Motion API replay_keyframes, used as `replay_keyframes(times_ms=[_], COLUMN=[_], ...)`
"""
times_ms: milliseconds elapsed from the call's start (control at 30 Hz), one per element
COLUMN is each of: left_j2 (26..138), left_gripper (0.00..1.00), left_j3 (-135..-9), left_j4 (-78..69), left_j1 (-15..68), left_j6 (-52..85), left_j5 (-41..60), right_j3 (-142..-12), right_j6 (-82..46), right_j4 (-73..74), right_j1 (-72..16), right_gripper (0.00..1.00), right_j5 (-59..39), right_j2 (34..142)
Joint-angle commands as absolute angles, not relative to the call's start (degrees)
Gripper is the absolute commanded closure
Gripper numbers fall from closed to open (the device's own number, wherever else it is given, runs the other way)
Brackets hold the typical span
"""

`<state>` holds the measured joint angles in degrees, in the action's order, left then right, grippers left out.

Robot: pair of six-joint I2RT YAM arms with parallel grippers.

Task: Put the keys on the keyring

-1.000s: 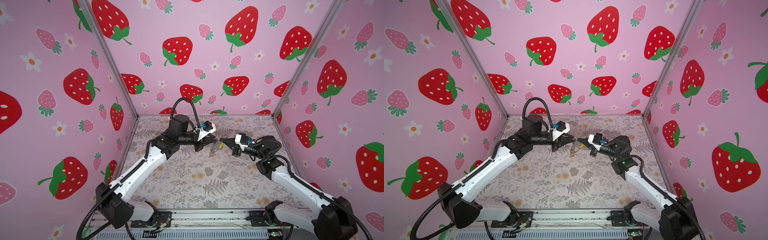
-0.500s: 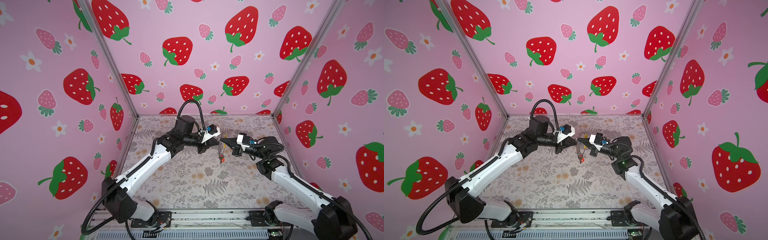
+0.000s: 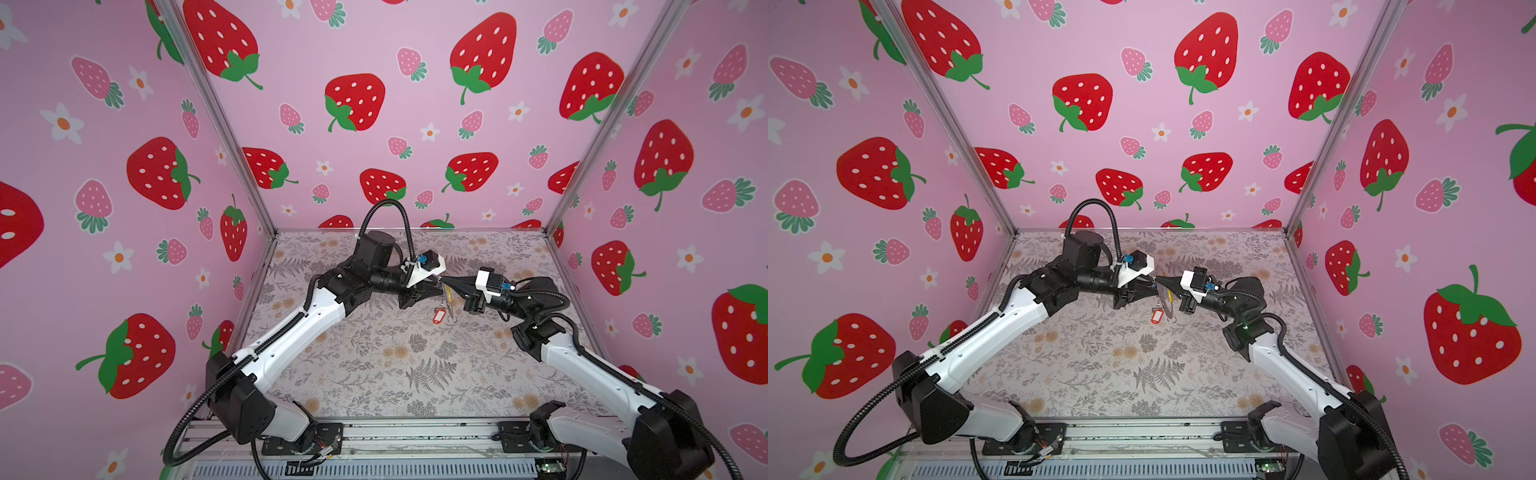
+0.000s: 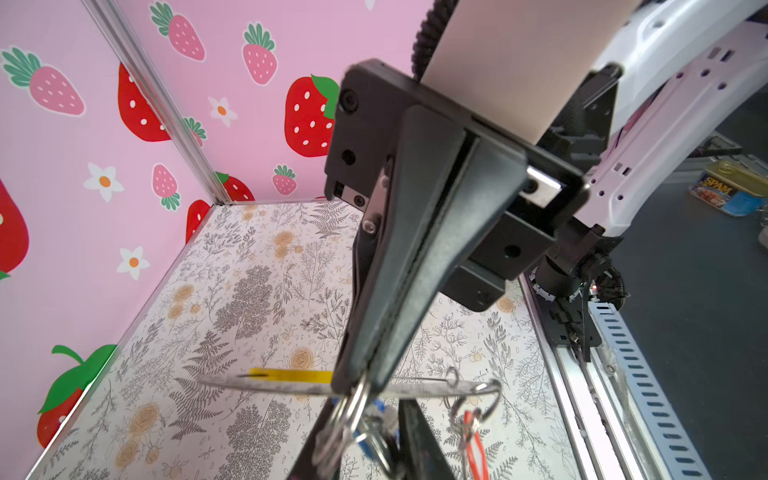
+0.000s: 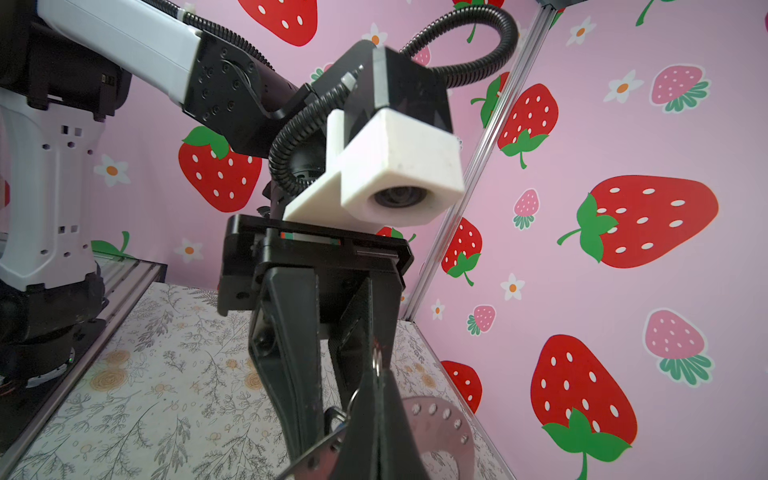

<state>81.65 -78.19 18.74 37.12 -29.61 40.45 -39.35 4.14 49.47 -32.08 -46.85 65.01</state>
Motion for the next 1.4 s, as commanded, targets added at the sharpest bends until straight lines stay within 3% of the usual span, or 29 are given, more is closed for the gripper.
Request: replay_keyframes(times_ms=[0, 267, 600, 933, 1367], left_j2=[76.7, 74.4, 77.9, 78.4, 80.0], left_gripper=[0.7, 0.8, 0.75, 0.78, 1.0], left_j3=[-74.8, -75.6, -79.0, -79.7, -81.9], left_j4=[14.7, 16.0, 16.6, 16.0, 18.5], left_j1=[36.4, 35.1, 35.8, 36.2, 37.0], left_j6=[-29.9, -31.8, -32.6, -32.6, -34.5], left_j5=[36.3, 35.3, 38.1, 40.1, 41.1], right_j3=[-38.2, -38.2, -38.4, -38.5, -38.7], right_j6=[3.6, 2.8, 2.0, 2.0, 1.9], right_j4=[51.8, 51.9, 52.0, 51.9, 51.6], right_j1=[-31.5, -31.2, -31.2, -31.2, -31.1], right_gripper=[1.0, 1.0, 1.0, 1.0, 1.0], right_j5=[-46.2, -47.9, -49.1, -49.3, -49.5], right_j2=[64.2, 64.9, 64.9, 65.3, 65.7])
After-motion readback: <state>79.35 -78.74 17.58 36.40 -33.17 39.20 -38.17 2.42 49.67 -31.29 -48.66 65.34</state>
